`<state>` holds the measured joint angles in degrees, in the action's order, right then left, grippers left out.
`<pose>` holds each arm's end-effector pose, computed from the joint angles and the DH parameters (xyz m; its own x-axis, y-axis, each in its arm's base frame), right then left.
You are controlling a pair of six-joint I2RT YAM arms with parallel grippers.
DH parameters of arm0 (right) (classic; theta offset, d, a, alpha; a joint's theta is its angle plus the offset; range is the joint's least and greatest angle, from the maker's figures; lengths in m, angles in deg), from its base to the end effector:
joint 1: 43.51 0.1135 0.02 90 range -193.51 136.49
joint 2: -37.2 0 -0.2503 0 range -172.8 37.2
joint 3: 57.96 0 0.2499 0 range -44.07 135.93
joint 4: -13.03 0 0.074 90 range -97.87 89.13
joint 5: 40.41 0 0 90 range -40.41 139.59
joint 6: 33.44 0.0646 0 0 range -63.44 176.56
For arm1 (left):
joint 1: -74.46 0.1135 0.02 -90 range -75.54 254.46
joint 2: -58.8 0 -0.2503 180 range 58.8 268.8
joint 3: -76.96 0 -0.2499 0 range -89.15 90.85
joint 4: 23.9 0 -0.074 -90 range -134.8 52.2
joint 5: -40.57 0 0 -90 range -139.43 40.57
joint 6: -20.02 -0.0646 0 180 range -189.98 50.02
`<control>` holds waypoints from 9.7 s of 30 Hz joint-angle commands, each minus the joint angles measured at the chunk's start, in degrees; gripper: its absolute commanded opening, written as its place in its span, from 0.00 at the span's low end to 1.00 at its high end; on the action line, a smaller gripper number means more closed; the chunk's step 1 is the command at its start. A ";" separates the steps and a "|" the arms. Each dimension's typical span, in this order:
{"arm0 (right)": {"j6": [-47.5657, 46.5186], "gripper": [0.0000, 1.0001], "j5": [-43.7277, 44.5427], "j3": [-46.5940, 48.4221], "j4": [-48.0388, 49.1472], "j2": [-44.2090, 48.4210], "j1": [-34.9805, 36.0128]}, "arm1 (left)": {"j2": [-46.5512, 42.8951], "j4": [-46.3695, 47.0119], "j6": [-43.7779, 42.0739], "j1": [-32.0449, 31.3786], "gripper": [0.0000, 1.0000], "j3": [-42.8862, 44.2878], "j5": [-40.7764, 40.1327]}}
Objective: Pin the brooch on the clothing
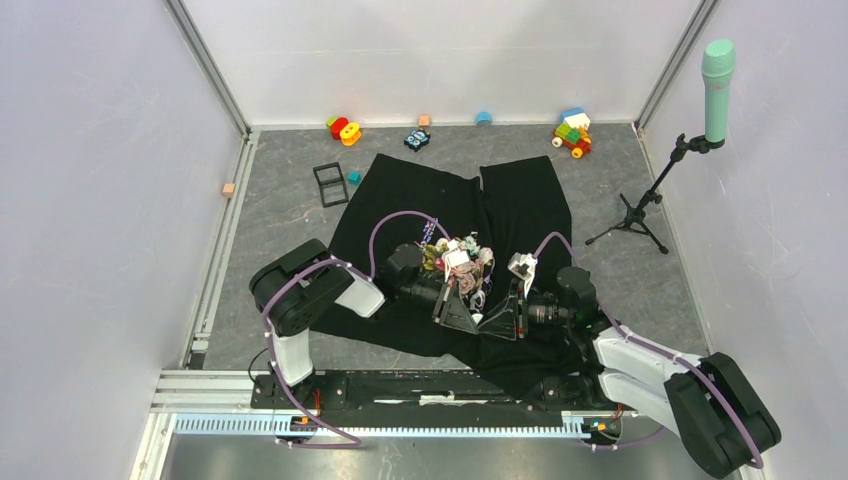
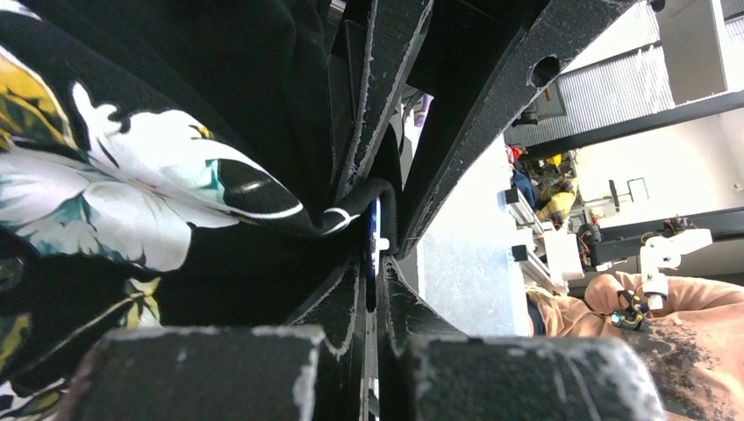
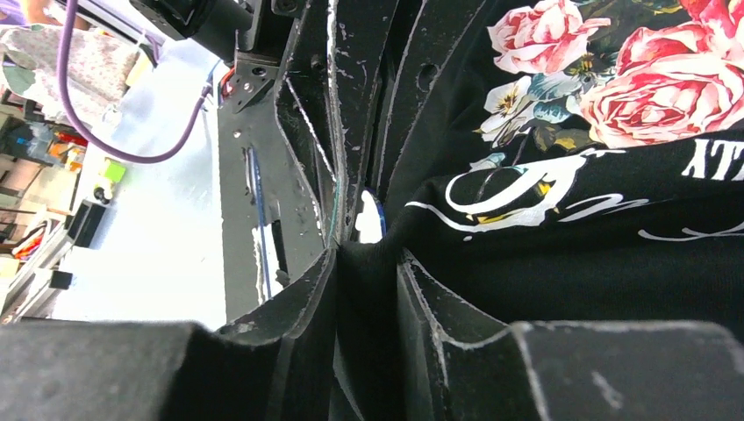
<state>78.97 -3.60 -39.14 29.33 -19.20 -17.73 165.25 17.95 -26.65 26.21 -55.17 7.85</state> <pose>0.1437 0.1268 0.1287 -0.6576 -0.0639 -0.7507 -0.7374 0.2590 0.6239 0.1762 -0.2790 0.1089 -0.7843 0.3217 -0.5304 0.5521 -0.0281 -0.8333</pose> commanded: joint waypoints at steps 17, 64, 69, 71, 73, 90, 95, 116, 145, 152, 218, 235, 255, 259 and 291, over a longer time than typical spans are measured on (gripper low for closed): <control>0.52 0.18 -6.73 3.50 4.17 -6.30 0.67 | -7.34 -18.19 -15.81 -4.41 0.02 3.98 3.34; -0.98 0.19 -5.32 5.46 2.91 -12.07 3.40 | -8.81 -32.95 -24.13 -10.76 0.02 10.35 -0.06; -3.72 0.26 -3.53 5.62 -1.55 -7.05 3.40 | -8.63 -31.50 -23.34 -10.32 0.02 9.58 0.91; -5.26 0.29 -3.17 5.90 -4.48 -4.42 3.40 | -8.63 -31.42 -23.23 -10.20 0.02 9.47 1.07; -5.99 0.31 -2.86 6.04 -6.83 -1.70 3.36 | -8.67 -31.33 -23.12 -9.70 0.02 9.28 1.08; -4.88 0.66 -1.34 4.91 -10.37 12.59 2.42 | -12.86 -36.61 -26.37 -5.24 0.02 7.44 0.03; -4.17 0.69 -3.14 3.46 -10.27 14.68 0.65 | -13.47 -36.59 -26.28 -4.89 0.02 7.32 -0.06; 1.36 0.58 -7.15 -1.68 -3.39 13.14 -0.31 | -13.83 -35.48 -24.88 -4.92 0.02 7.50 0.47; 6.42 0.39 -2.58 -1.62 8.90 2.69 4.10 | -13.11 -35.44 -24.70 -4.96 0.02 7.77 0.47; 7.78 0.33 -3.16 -1.94 11.46 0.37 4.23 | -13.62 -35.45 -24.79 -4.95 0.02 7.61 0.47; 6.41 0.10 -5.46 -2.84 11.33 0.36 4.26 | -11.07 -40.82 -27.93 -6.94 0.02 11.41 0.41; 6.42 0.07 0.04 -1.89 9.04 -3.52 4.23 | -11.79 -40.22 -27.25 -7.03 0.02 11.21 0.58; 5.42 0.00 6.19 0.88 3.15 -7.15 4.19 | -13.13 -40.16 -27.16 -7.10 0.02 10.53 -0.69; 5.61 0.00 7.55 0.35 2.76 -6.66 4.10 | -13.08 -41.94 -27.71 -6.94 0.02 10.52 -4.07; 4.21 0.00 17.21 -0.62 -5.15 -4.00 -1.45 | -14.30 -45.82 -27.13 -4.91 0.02 8.98 -8.86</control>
<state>85.31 2.28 -39.51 28.28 -23.62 -16.71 154.37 -26.35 -53.82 21.16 -46.01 -6.90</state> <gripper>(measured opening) 0.160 0.047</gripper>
